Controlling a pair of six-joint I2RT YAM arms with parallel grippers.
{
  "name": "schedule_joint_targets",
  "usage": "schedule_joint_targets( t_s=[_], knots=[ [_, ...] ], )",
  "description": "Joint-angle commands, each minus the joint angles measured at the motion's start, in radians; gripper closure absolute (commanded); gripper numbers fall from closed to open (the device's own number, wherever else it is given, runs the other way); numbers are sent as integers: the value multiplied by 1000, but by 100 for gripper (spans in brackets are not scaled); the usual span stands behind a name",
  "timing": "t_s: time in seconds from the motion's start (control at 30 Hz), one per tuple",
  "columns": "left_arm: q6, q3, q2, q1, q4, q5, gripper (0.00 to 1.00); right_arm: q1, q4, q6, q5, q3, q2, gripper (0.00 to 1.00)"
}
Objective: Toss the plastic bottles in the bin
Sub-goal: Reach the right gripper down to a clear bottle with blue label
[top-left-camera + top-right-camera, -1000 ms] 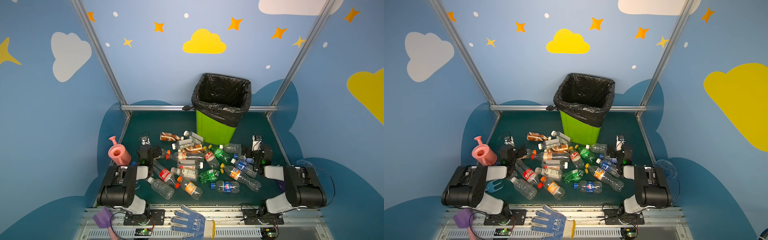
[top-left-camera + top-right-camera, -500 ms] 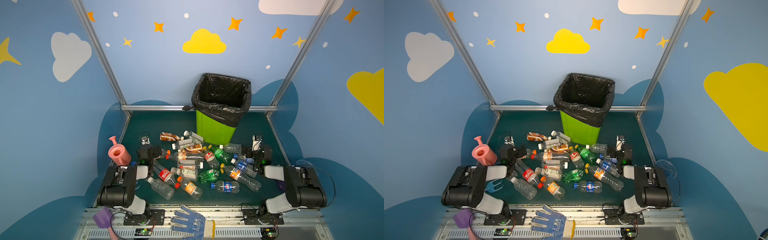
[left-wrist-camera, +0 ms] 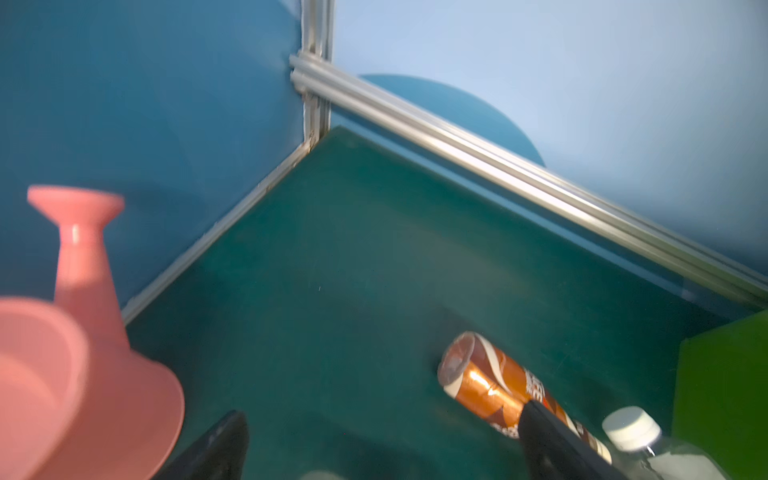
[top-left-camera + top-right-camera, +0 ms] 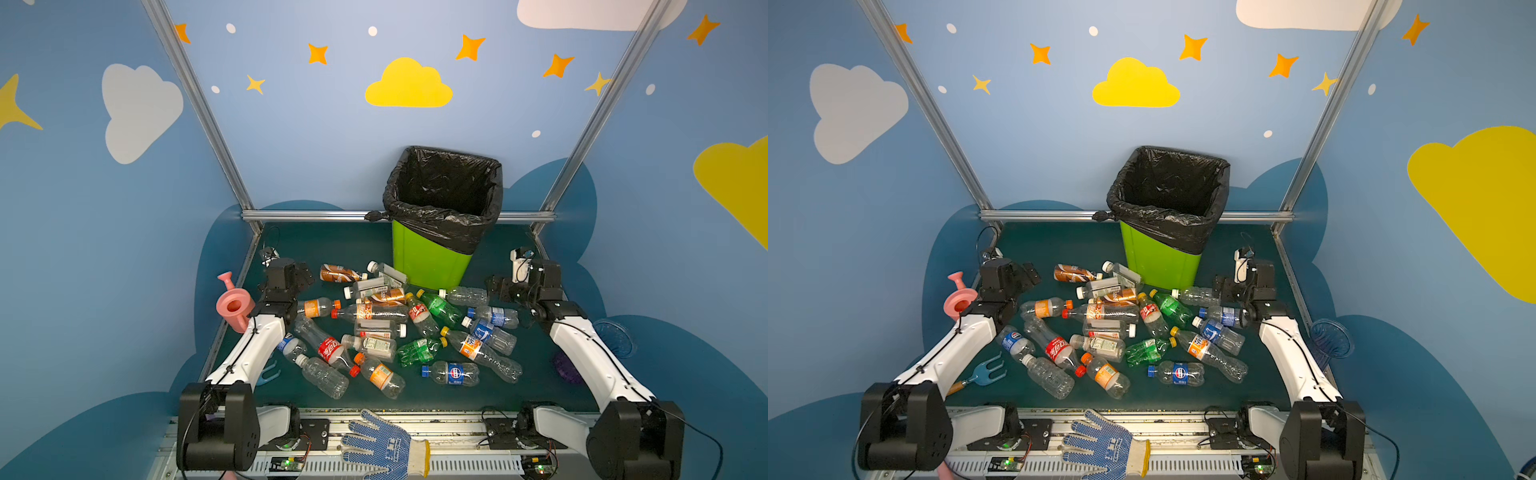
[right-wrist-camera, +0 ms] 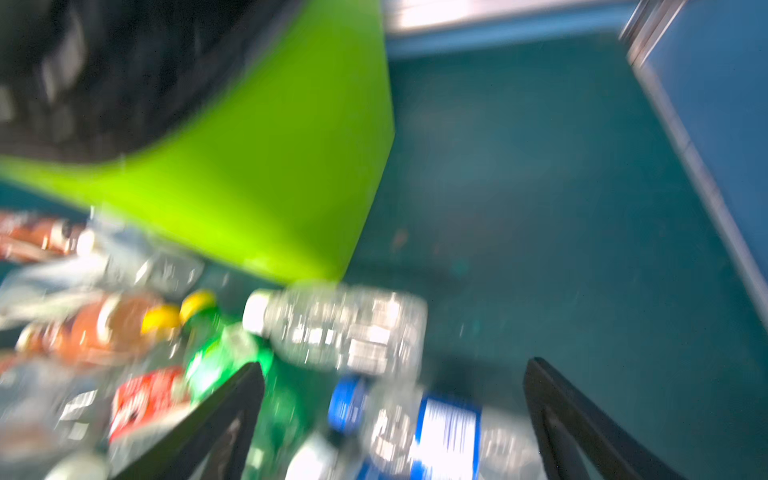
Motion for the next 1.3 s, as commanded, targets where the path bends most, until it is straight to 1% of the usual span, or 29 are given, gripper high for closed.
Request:
schedule_joint_targets(
  t_s=[0.0, 0.1, 0.2, 0.27, 0.33, 0.37, 0.43, 0.63, 0.87, 0.97, 1.13, 1.27],
  knots=[
    [-67, -17, -44, -2, -114, -8, 0, 7, -162, -13, -19, 10, -3, 6],
    [-96, -13, -65, -2, -163, -23, 0, 9, -224, -4, -36, 47, 44, 6],
    [-107, -14, -80, -2, -177, -15, 0, 11, -267, 54, -73, 87, 88, 8],
    [-117, -19, -89, -2, -182, -8, 0, 12, -281, 96, -63, 95, 100, 8],
    [-125, -19, -93, -3, -192, -3, 0, -2, -334, 246, 29, 115, 109, 5],
    [-130, -19, -93, -3, -195, -3, 0, -20, -353, 295, 27, 123, 114, 5],
    [-134, -21, -89, -5, -195, -6, 0, -43, -359, 353, -20, 124, 113, 5],
    [-135, -21, -73, -10, -187, 6, 0, -84, -350, 522, -83, 111, 139, 5],
    [-134, -24, -62, -21, -174, 14, 0, -128, -315, 660, -133, 82, 163, 6],
    [-132, -24, -54, -22, -173, 16, 0, -147, -295, 707, -138, 62, 180, 7],
    [-136, -25, -43, -25, -170, 17, 0, -171, -281, 717, -168, 52, 236, 11],
    [-136, -27, -36, -29, -168, 17, 0, -177, -266, 726, -165, 51, 267, 14]
  ],
)
